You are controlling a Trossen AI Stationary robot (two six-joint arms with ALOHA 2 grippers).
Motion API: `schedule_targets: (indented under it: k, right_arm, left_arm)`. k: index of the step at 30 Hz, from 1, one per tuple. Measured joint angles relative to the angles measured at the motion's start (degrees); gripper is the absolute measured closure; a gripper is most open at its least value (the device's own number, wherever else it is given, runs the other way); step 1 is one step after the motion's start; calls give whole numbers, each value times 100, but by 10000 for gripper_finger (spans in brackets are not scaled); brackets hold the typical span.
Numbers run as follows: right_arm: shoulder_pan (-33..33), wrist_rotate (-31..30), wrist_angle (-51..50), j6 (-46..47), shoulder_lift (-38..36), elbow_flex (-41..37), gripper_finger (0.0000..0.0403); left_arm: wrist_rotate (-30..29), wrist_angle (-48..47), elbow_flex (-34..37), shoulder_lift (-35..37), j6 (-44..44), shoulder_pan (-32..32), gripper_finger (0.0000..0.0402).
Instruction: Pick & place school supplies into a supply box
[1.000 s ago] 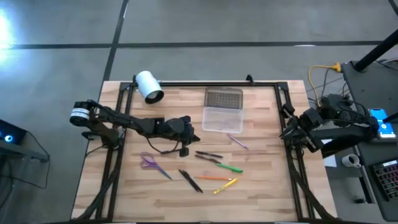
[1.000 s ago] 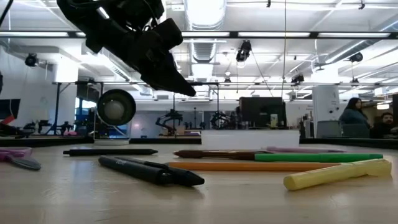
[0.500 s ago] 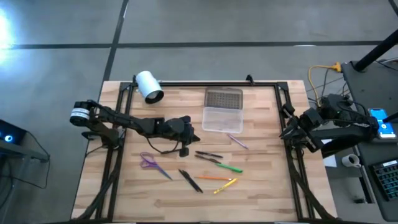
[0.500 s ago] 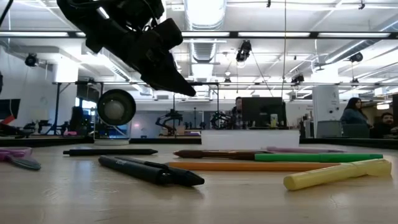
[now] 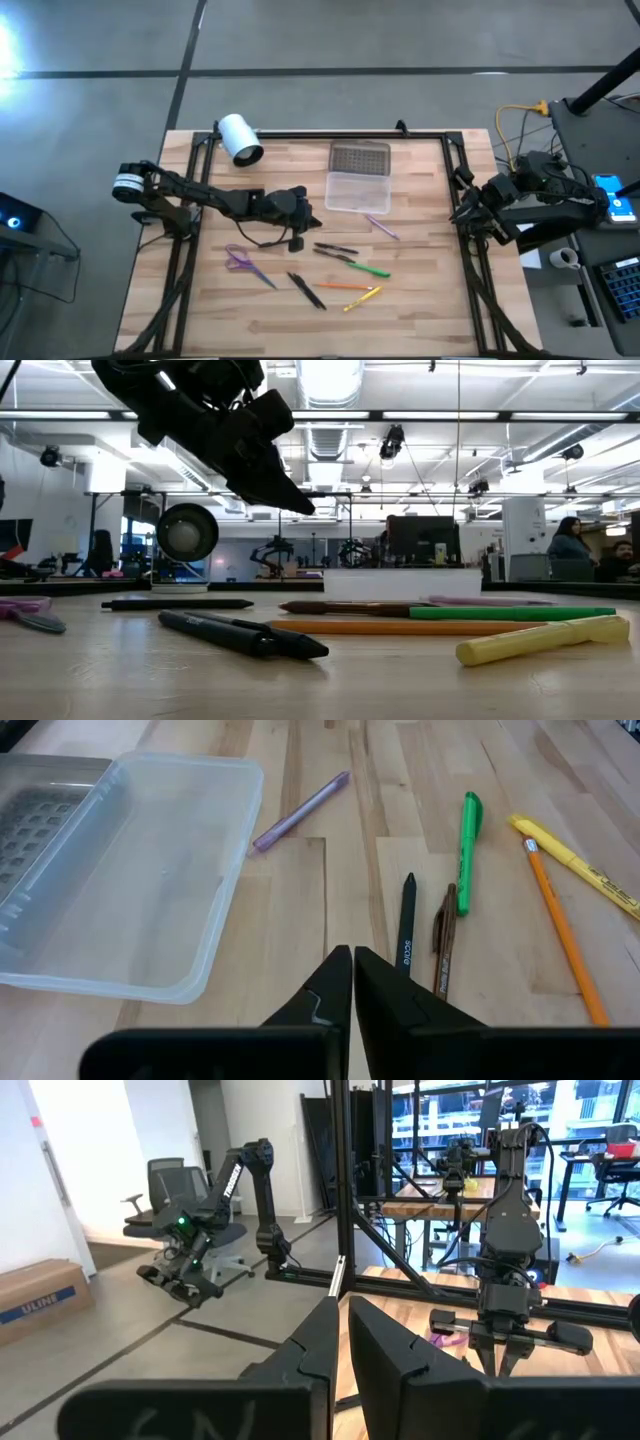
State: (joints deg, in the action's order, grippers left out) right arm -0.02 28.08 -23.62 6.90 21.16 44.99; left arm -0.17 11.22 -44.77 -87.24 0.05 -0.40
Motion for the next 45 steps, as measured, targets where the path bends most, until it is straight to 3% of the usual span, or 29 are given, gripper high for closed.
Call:
schedule_targets:
  k: [7, 16, 22, 26, 32, 39, 45]
  right_arm:
    - [1, -45, 80, -1, -1, 0, 380]
    - [-1, -1542, 1725, 1838, 401, 0, 380]
    - [1, -1686, 1850, 1971, 658, 0, 380]
    - [-1, -2240, 1853, 2087, 928, 0, 380]
    - [-1, -3124, 2125, 2762, 1368, 0, 380]
    - [-16, -3187, 2505, 2841, 1844, 0, 380]
    - [-89, -4009, 2508, 2626, 1904, 0, 380]
  left_arm:
    - [1, 2, 0, 0, 0, -1, 401]
    - [-1, 2, 2, -1, -1, 0, 402]
    - [-2, 7, -1, 2, 2, -2, 401]
    - [-1, 191, 2, -21, 231, 4, 401]
    - [12, 1178, 2, -10, -1280, -46, 402]
    - [-28, 2030, -303, 234, -2170, 236, 401]
    - [-14, 1970, -1005, 416, -2348, 459, 401]
